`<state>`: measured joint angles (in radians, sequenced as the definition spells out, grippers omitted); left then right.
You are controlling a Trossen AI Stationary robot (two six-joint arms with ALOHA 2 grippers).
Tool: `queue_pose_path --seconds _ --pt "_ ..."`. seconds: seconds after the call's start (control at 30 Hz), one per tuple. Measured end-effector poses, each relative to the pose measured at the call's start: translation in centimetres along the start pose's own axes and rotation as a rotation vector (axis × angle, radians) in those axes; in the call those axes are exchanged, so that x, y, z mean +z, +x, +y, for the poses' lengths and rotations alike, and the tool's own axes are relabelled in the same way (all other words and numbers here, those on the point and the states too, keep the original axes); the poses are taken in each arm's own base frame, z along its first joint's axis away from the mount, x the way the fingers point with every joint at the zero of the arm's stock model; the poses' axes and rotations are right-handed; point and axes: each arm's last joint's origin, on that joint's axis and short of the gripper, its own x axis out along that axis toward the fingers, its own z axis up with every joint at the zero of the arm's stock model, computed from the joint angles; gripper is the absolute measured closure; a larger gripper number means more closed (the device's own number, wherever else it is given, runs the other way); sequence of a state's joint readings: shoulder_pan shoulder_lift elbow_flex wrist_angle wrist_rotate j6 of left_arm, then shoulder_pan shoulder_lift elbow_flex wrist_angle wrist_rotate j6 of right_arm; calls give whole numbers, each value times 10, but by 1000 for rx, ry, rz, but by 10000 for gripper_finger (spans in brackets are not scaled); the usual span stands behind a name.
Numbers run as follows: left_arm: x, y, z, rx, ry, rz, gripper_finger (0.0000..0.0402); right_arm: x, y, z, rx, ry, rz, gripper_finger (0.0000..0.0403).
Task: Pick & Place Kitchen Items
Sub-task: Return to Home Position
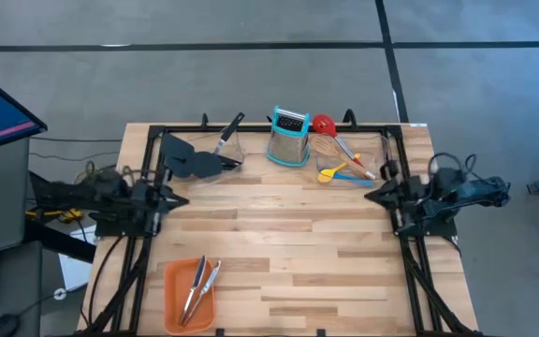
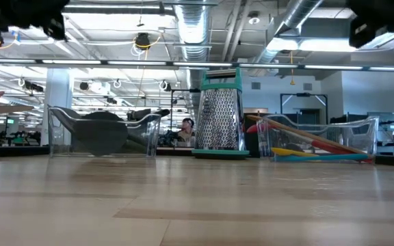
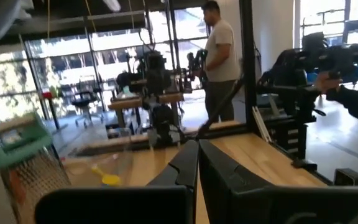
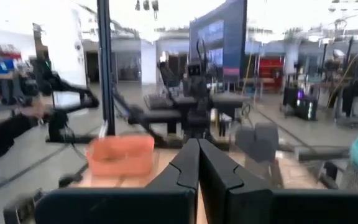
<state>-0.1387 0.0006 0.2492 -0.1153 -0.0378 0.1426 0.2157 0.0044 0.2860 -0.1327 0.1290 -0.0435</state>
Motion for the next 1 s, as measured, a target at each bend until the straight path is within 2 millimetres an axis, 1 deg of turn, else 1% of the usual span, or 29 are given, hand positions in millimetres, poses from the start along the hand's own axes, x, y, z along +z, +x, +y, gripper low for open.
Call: queue_pose_path --seconds 0.1,0.17,0.43,0.5,0.7,1.0 --pt "-16 5 -2 0 -20 6 400 -17 5 1 2 3 34 403" --pt "-28 8 -4 1 -20 8 400 -33 8 2 3 4 85 403" --pt "-64 14 -10 -4 -53 62 400 -75 15 5 3 -10 131 403" --pt "-65 14 -10 -4 -69 70 400 -78 16 5 12 -18 117 403" --pt "-66 14 -10 -2 -70 72 400 -79 16 6 34 -90 129 403" --pt "-65 14 -10 -1 -70 71 400 -80 16 6 33 -80 133 403"
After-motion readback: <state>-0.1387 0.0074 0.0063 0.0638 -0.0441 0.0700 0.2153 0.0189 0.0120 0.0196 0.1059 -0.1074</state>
